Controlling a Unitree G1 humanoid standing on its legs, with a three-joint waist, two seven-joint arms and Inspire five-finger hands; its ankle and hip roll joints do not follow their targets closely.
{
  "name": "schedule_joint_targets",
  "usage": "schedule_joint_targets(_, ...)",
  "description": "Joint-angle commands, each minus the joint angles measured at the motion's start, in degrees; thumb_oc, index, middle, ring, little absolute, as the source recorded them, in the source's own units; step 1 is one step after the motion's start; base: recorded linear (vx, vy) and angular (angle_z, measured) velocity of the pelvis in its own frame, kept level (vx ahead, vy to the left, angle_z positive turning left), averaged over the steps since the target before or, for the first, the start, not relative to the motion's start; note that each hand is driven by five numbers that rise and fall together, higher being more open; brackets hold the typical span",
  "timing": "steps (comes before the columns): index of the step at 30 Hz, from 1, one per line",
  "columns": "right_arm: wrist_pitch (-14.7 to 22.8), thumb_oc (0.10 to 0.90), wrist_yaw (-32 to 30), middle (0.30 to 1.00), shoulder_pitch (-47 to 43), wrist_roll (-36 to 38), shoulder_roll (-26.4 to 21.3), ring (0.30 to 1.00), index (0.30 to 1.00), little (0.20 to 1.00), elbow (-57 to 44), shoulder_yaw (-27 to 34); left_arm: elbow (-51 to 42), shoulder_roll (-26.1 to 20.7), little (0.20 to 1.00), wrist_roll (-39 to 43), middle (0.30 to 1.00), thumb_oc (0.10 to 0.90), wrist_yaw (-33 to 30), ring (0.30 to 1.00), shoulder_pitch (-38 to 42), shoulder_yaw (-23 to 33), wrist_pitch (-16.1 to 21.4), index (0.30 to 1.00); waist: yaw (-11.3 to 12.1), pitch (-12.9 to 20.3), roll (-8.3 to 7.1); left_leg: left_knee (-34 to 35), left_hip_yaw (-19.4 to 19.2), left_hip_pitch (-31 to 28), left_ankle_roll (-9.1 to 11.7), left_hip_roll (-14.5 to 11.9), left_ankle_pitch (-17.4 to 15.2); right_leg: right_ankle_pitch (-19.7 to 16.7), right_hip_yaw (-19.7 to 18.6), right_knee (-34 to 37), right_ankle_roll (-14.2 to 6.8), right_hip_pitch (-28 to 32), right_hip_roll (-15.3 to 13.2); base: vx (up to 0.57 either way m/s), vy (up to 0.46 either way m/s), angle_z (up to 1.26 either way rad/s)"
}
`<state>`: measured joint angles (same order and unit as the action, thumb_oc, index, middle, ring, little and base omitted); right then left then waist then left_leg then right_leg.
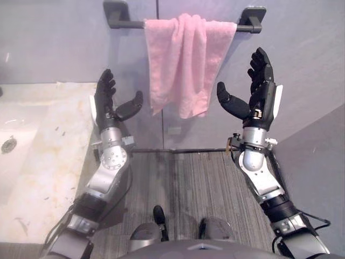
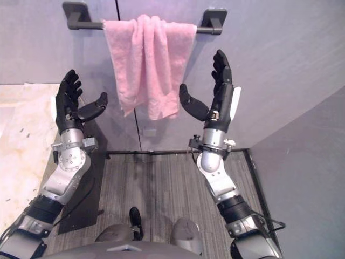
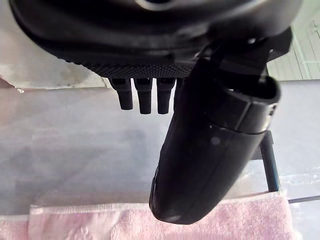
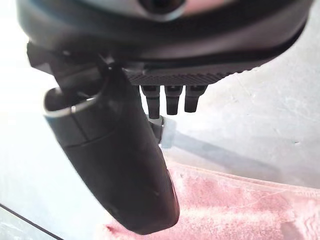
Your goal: Organize the bathroom.
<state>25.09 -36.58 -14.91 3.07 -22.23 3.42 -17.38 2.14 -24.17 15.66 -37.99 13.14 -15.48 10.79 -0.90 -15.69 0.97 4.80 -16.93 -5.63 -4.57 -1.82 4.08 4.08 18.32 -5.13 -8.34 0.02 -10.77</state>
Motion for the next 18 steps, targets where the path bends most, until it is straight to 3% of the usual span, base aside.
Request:
schedule_joint_targets(1,4.01,0.800,1.71,0.900,-4.22,0.48,-2.67,0.900,0.900,0.900,-4.98,0.95,-5.04,-0.18,0.900,-2.52,0.900,0.800,1.06,0.900,0.56,-0.78,3.72,0.900,-0.81,9.51,0.77,0.20,1.06,1.10,5.21,0.98,-2.45,-3.31,-0.30,3.49,0.29,3.44,4.81,0.04,-0.120,0.20)
schedule_joint_targets(4,2.86,0.800,4.86,0.900,-5.25,4.82,-3.06,0.900,0.900,0.900,-5.01,0.07,-5.69,-0.07,0.900,-2.88,0.900,0.800,0.75,0.900,0.42,-1.95,3.53,0.900,-0.86,9.43,0.27,0.20,2.40,0.84,5.21,1.14,-2.88,-3.50,-1.95,4.34,0.86,3.45,5.55,0.05,-0.103,0.45)
schedule_joint_targets(6,1.17,0.800,12.22,0.900,-6.25,10.68,-3.48,0.900,0.900,0.900,-4.54,-0.58,-5.65,0.24,0.900,-3.31,0.900,0.800,0.45,0.900,0.24,-2.50,3.73,0.900,-0.43,10.00,-0.44,0.20,3.17,0.50,5.20,1.29,-3.39,-3.60,-1.65,6.01,1.38,4.67,5.87,0.09,-0.093,0.02)
schedule_joint_targets(18,-5.89,0.800,20.94,0.900,-10.57,21.63,-4.99,0.900,0.900,0.900,-1.62,0.32,-5.23,-0.54,0.900,-4.67,0.900,0.800,1.48,0.900,0.46,-0.45,2.78,0.900,0.79,11.94,-2.15,0.20,4.24,-0.34,5.31,1.54,-4.80,-3.88,-0.39,8.82,1.87,6.65,6.34,0.06,-0.062,0.04)
